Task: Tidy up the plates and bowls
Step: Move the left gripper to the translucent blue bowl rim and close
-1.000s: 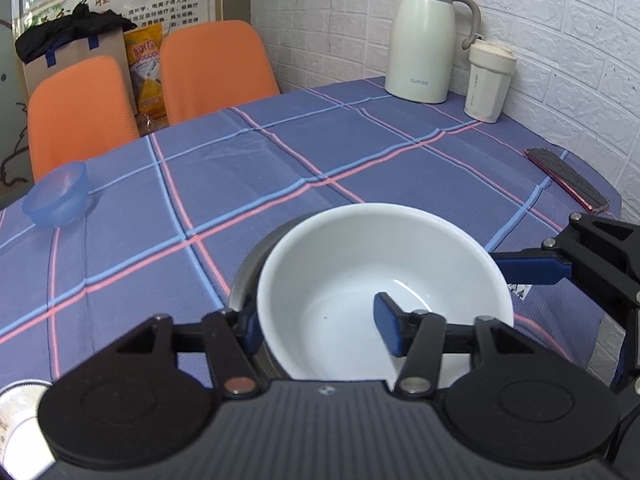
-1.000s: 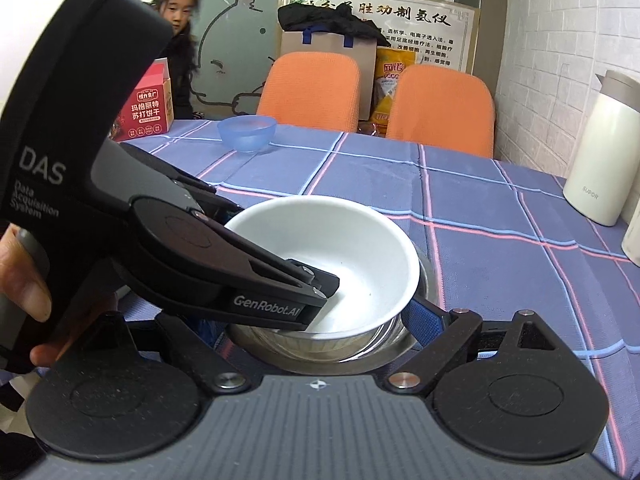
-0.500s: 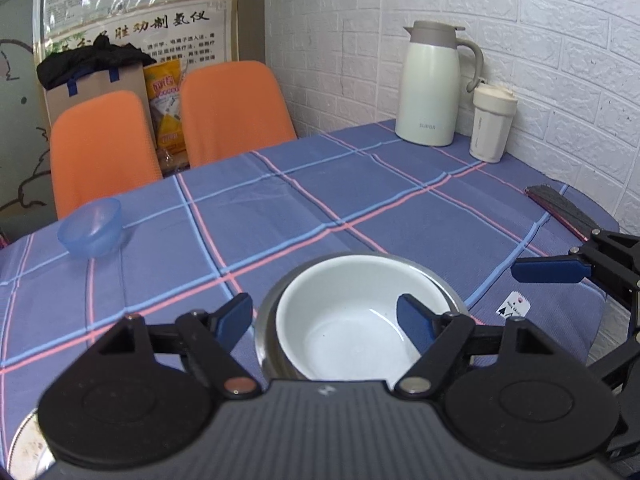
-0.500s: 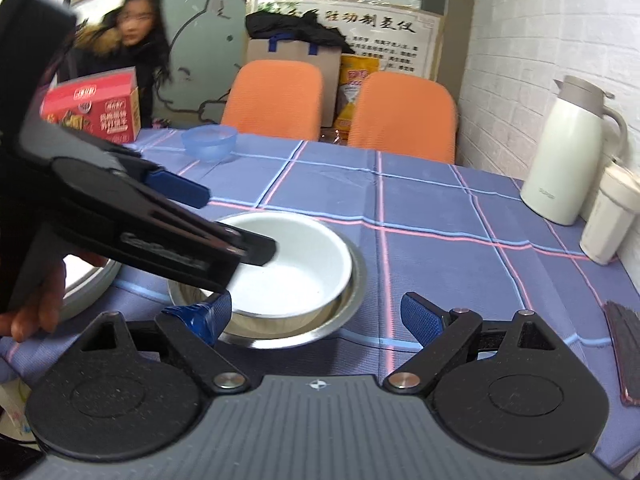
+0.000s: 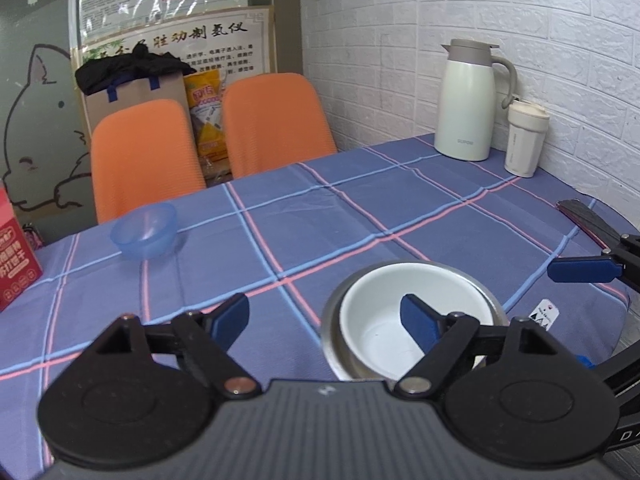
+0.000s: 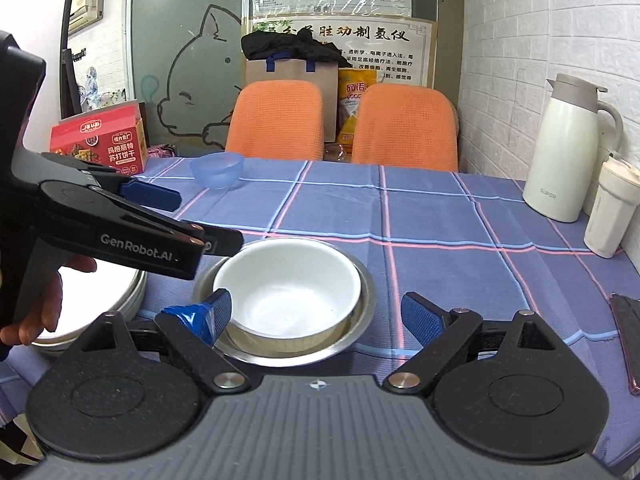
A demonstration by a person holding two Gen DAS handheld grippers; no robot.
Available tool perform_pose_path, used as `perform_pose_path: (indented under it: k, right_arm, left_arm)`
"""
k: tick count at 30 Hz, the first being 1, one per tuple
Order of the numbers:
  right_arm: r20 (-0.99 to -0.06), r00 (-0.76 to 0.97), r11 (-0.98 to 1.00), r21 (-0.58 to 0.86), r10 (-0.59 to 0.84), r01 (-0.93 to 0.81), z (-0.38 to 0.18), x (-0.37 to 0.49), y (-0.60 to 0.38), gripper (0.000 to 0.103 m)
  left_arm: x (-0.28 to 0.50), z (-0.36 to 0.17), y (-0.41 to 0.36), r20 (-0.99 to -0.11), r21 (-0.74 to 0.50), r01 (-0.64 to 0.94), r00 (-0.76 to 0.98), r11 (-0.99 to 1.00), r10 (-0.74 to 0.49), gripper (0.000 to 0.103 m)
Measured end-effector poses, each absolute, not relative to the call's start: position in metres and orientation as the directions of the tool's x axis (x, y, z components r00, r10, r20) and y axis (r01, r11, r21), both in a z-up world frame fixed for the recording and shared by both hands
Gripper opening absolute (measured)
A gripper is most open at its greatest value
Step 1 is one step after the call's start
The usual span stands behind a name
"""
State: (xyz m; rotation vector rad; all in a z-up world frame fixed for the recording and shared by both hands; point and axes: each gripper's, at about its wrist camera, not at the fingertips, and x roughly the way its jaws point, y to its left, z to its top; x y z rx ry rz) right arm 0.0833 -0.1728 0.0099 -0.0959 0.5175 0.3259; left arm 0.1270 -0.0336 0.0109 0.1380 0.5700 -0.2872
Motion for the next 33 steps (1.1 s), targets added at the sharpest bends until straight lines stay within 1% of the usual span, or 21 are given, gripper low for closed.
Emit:
perform_pose_path:
  k: [2, 4, 5, 6, 9, 14, 21, 25, 29, 33]
  right_arm:
    - [-0.496, 0.819, 0.942, -0.007, 0.287, -0.335, 0.011, 0.083, -0.170, 0.079]
    - [-0.495, 0.817, 0.940, -0.002, 0.295, -0.340, 0.013, 0.084, -0.167, 0.079]
    - [-0.494, 0.816, 0.939, 0.000, 0.299, -0.344, 0.014, 0.084, -0.165, 0.079]
    - [-0.493, 0.816, 0.938, 0.000, 0.302, -0.348, 0.015, 0.085, -0.163, 0.079]
    - [-0.488, 0.818, 0.936, -0.010, 0.303, -0.353, 0.018, 0.088, -0.156, 0.079]
    - [-0.476, 0.822, 0.929, -0.025, 0.314, -0.370, 0.028, 0.097, -0.144, 0.079]
    - [-0.464, 0.822, 0.910, -0.073, 0.331, -0.408, 0.048, 0.128, -0.121, 0.079]
    - [-0.463, 0.809, 0.890, -0.088, 0.361, -0.447, 0.063, 0.159, -0.102, 0.079]
    - [-0.496, 0.767, 0.866, -0.058, 0.407, -0.497, 0.073, 0.204, -0.080, 0.079]
    - [-0.546, 0.718, 0.850, -0.020, 0.432, -0.526, 0.063, 0.249, -0.059, 0.079]
  left_arm:
    - [0.126, 0.013, -0.027, -0.544, 0.055, 0.292, 0.811, 0.955, -0.216, 0.084]
    - [0.125, 0.015, -0.022, -0.540, 0.060, 0.278, 0.817, 0.959, -0.203, 0.088]
    - [0.124, 0.015, -0.018, -0.537, 0.063, 0.271, 0.821, 0.961, -0.196, 0.092]
    - [0.123, 0.017, -0.015, -0.529, 0.066, 0.260, 0.828, 0.963, -0.187, 0.102]
    - [0.119, 0.022, -0.004, -0.496, 0.082, 0.243, 0.851, 0.967, -0.172, 0.103]
    - [0.123, 0.030, 0.014, -0.479, 0.086, 0.218, 0.865, 0.972, -0.151, 0.103]
    - [0.139, 0.037, 0.049, -0.479, 0.109, 0.153, 0.874, 0.982, -0.083, 0.103]
    - [0.165, 0.041, 0.076, -0.486, 0.143, 0.110, 0.874, 0.984, -0.027, 0.103]
    - [0.208, 0.046, 0.117, -0.506, 0.137, 0.033, 0.862, 0.990, 0.042, 0.103]
    - [0.252, 0.044, 0.156, -0.545, 0.096, -0.026, 0.835, 0.995, 0.075, 0.103]
